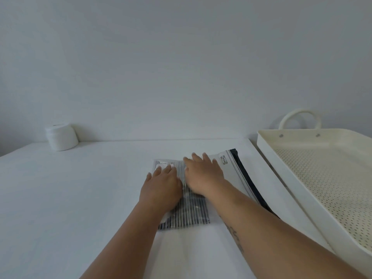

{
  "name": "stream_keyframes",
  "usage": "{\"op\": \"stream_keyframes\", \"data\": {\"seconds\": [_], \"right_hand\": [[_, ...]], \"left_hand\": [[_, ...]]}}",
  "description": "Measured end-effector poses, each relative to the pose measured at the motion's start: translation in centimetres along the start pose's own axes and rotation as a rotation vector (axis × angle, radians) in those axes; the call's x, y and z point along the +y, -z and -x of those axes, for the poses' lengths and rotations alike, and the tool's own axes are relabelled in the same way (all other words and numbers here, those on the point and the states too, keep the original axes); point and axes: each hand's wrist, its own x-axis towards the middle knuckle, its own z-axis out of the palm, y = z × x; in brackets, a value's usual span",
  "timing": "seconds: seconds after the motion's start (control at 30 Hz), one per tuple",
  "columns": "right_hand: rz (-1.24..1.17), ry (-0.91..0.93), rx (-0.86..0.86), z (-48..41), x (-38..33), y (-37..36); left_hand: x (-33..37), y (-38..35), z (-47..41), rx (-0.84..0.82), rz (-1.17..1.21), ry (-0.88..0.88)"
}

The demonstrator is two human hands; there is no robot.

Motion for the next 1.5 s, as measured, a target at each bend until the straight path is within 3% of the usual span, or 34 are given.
{"op": "stream_keyframes", "data": {"seconds": [0.1, 0.3, 0.53, 1.3, 1.4, 1.5], "right_hand": [[-0.007, 0.001, -0.064, -0.6, 0.7, -1.2], [-0.065, 0.016, 0.049, -0.7, 1.7, -3.0], [-0.084, 0.002, -0.007, -0.9, 2.4, -3.1], [0.131, -0.188, -0.084, -0.9, 8.6, -1.0], [0.217, -0.213, 0.004, -0.8, 8.1, -0.4], [0.143, -0.078, 0.153, -0.9, 5.2, -0.3]], "left_hand": [[0.0, -0.1, -0.1, -0.031, -0.04, -0.024], [0.4, -0.3, -0.6, -0.081, -0.071, -0.007], [1.0, -0.2, -0.5, -0.12, -0.171, 0.007], [0.9, -0.4, -0.6, -0.115, -0.047, 0.052], [0.9, 0.1, -0.5, -0.117, 0.041, 0.017], [0.9, 0.7, -0.3, 0.002, 0.017, -0.014]]}}
